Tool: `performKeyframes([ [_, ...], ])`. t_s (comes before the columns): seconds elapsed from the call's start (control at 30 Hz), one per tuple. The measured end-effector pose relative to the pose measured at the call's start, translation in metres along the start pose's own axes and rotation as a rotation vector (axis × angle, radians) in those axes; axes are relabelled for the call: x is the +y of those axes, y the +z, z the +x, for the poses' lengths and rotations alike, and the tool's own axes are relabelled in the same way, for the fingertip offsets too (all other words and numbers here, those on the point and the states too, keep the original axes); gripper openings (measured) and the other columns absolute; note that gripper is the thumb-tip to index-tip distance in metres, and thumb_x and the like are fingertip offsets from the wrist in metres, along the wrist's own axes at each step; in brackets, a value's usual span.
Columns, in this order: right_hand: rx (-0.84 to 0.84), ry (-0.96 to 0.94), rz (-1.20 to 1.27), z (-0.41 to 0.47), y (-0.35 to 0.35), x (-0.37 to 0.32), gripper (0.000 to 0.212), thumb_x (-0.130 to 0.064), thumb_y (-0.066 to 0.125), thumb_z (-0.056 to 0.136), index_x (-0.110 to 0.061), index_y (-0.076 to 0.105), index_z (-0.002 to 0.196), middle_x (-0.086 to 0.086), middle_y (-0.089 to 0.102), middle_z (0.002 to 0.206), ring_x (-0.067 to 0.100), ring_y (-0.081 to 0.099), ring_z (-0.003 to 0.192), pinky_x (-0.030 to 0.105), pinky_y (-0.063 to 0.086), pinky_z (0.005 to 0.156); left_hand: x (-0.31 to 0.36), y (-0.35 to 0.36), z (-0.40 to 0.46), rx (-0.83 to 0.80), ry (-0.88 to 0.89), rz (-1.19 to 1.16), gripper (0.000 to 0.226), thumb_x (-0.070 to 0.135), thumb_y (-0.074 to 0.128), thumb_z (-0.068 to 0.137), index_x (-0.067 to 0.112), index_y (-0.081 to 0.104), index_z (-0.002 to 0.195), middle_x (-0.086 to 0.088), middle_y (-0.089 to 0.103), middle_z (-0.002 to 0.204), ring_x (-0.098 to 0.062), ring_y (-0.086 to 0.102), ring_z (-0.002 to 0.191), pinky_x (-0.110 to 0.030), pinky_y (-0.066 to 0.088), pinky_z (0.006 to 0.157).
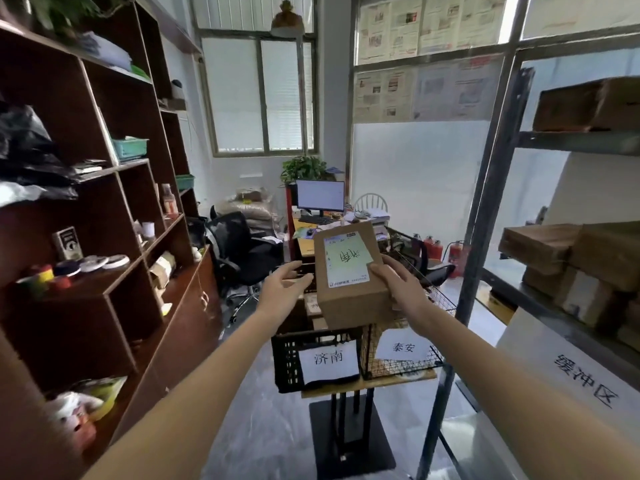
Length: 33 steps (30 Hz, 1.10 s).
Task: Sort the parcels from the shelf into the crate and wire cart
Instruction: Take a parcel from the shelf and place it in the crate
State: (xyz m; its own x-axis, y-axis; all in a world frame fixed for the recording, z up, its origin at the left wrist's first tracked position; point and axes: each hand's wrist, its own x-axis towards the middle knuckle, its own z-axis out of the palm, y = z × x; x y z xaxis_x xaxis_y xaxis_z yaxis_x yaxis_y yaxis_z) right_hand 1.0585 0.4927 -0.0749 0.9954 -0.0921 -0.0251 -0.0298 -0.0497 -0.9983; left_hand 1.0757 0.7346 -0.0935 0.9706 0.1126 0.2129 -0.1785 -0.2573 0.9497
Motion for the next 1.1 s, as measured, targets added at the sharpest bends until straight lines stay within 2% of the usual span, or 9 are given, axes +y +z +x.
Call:
performKeyframes([
  [0.13, 0.013, 0.041, -0.007, 0.072, 0.030, 0.007, 0.051, -0.047, 0.070, 0.091, -0.043, 0.054, 0.139, 0.000, 0.062, 0.123, 0.013, 0.059, 0.098, 0.031, 0.046, 0.066, -0.050, -0.031, 0.063, 0.022, -0.070, 0.106, 0.047, 0.033, 0.072, 0.094, 0.022, 0.060, 0.138, -0.005, 0.062, 0.125, -0.021, 0.059, 0.117, -0.036, 0.049, 0.100],
  [0.23, 0.024, 0.046, -0.009, 0.125, 0.048, 0.011, 0.048, -0.044, 0.069, 0.093, -0.042, 0.054, 0.139, -0.003, 0.062, 0.116, 0.013, 0.059, 0.094, 0.030, 0.045, 0.062, -0.084, -0.050, 0.111, 0.025, -0.097, 0.186, 0.048, 0.035, 0.073, 0.093, 0.022, 0.060, 0.137, -0.003, 0.064, 0.123, -0.019, 0.060, 0.111, -0.037, 0.052, 0.096],
  [0.4, 0.075, 0.038, -0.076, 0.204, 0.068, 0.034, 0.053, -0.048, 0.068, 0.092, -0.042, 0.053, 0.142, 0.003, 0.061, 0.127, 0.013, 0.058, 0.099, 0.033, 0.047, 0.071, -0.132, -0.062, 0.178, 0.004, -0.103, 0.298, 0.046, 0.037, 0.073, 0.091, 0.024, 0.063, 0.134, 0.001, 0.064, 0.120, -0.017, 0.061, 0.106, -0.035, 0.051, 0.093],
  [0.5, 0.035, 0.066, -0.112, 0.242, 0.076, 0.054, 0.051, -0.046, 0.067, 0.094, -0.041, 0.052, 0.142, 0.003, 0.058, 0.125, 0.010, 0.056, 0.096, 0.031, 0.045, 0.069, -0.158, -0.059, 0.213, -0.005, -0.111, 0.365, 0.046, 0.036, 0.074, 0.091, 0.022, 0.064, 0.134, -0.003, 0.065, 0.125, -0.020, 0.061, 0.113, -0.034, 0.049, 0.095],
  [0.67, -0.027, 0.128, -0.175, 0.315, 0.089, 0.099, 0.058, -0.056, 0.070, 0.088, -0.048, 0.050, 0.142, 0.001, 0.061, 0.126, 0.015, 0.059, 0.105, 0.042, 0.049, 0.098, -0.208, -0.042, 0.269, -0.078, -0.147, 0.476, 0.051, 0.037, 0.073, 0.092, 0.019, 0.061, 0.138, -0.006, 0.061, 0.137, -0.021, 0.057, 0.124, -0.036, 0.048, 0.103],
  [0.73, -0.047, 0.171, -0.171, 0.344, 0.097, 0.119, 0.058, -0.055, 0.070, 0.087, -0.049, 0.051, 0.142, 0.001, 0.063, 0.122, 0.020, 0.061, 0.107, 0.044, 0.049, 0.101, -0.228, -0.033, 0.292, -0.082, -0.164, 0.520, 0.052, 0.040, 0.071, 0.092, 0.021, 0.059, 0.140, -0.004, 0.058, 0.140, -0.022, 0.055, 0.127, -0.038, 0.047, 0.104],
  [0.9, -0.139, 0.261, -0.136, 0.402, 0.118, 0.173, 0.050, -0.046, 0.068, 0.093, -0.045, 0.052, 0.140, -0.004, 0.067, 0.112, 0.017, 0.064, 0.100, 0.032, 0.050, 0.076, -0.278, -0.011, 0.342, -0.123, -0.253, 0.642, 0.053, 0.043, 0.066, 0.095, 0.026, 0.054, 0.144, -0.001, 0.054, 0.143, -0.022, 0.053, 0.129, -0.039, 0.048, 0.102],
  [1.03, -0.244, 0.367, -0.087, 0.434, 0.138, 0.236, 0.056, -0.044, 0.073, 0.090, -0.043, 0.052, 0.142, 0.001, 0.069, 0.117, 0.023, 0.069, 0.102, 0.038, 0.057, 0.086, -0.319, 0.008, 0.373, -0.130, -0.320, 0.670, 0.053, 0.043, 0.067, 0.095, 0.025, 0.055, 0.143, -0.004, 0.057, 0.140, -0.024, 0.055, 0.126, -0.036, 0.046, 0.099],
  [1.1, -0.319, 0.417, -0.089, 0.439, 0.146, 0.264, 0.056, -0.042, 0.074, 0.089, -0.043, 0.052, 0.140, 0.002, 0.068, 0.118, 0.022, 0.069, 0.103, 0.032, 0.057, 0.081, -0.336, 0.016, 0.382, -0.143, -0.351, 0.676, 0.053, 0.044, 0.065, 0.096, 0.025, 0.054, 0.144, -0.004, 0.056, 0.138, -0.025, 0.055, 0.125, -0.036, 0.047, 0.098],
])
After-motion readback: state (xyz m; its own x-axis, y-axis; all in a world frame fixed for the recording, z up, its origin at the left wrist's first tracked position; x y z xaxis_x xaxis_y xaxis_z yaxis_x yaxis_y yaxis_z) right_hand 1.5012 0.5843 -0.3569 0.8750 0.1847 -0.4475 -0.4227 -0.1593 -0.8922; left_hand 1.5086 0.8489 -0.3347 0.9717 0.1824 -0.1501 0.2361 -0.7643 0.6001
